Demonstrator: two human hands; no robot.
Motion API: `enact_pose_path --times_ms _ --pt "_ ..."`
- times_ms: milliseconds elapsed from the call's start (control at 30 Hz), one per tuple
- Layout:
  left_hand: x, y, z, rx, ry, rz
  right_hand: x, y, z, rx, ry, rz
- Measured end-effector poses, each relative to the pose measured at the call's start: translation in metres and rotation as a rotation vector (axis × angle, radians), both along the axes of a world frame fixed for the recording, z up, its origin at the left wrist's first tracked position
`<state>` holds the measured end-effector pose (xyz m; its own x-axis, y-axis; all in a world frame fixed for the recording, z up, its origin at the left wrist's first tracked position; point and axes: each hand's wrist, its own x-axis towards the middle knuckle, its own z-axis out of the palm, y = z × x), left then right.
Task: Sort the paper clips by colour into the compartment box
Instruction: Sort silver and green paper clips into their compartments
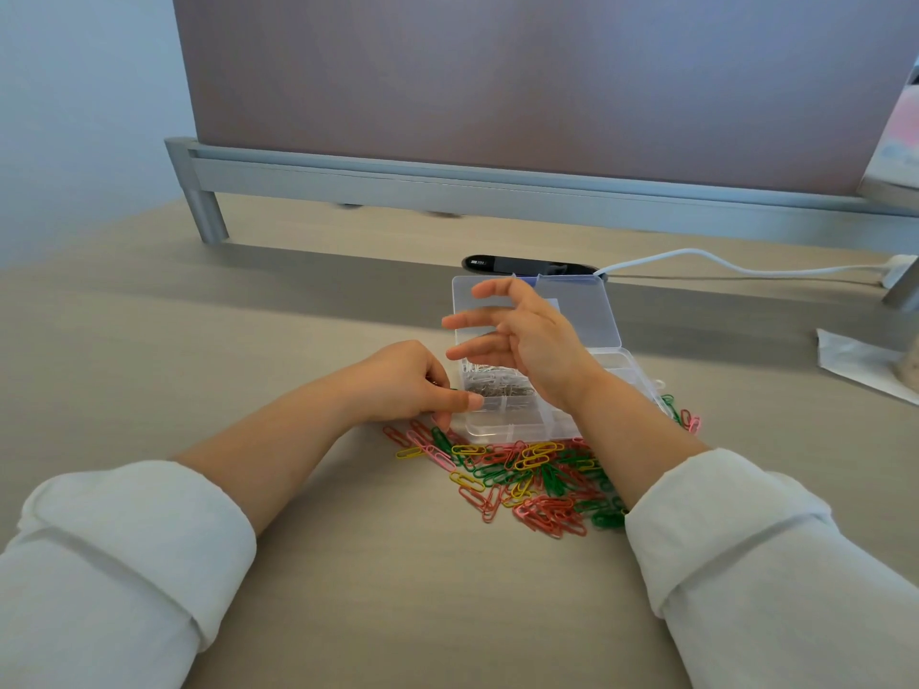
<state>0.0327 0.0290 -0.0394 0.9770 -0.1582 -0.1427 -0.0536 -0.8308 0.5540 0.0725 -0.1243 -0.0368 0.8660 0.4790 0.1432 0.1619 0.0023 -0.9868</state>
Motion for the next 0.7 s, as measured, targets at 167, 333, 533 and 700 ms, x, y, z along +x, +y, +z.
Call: enact_pose_path --times_ms 167,333,533,700 --pt "0.001 0.002 -0.001 -0.019 0.010 -0.001 0.004 0.001 0.007 -0.050 -0.064 -0.098" --pt "0.002 0.001 0.005 -0.182 -0.090 0.050 0.009 -0.003 0.012 -0.240 -0.102 -0.164" --pt "0.017 -0.042 0.015 -1.061 0.050 0.090 0.007 -0.031 0.014 -0.499 -0.262 -0.219" --pt "0.029 -0.066 0.005 -1.001 -0.012 0.057 0.001 -0.063 0.005 -0.606 -0.273 -0.116"
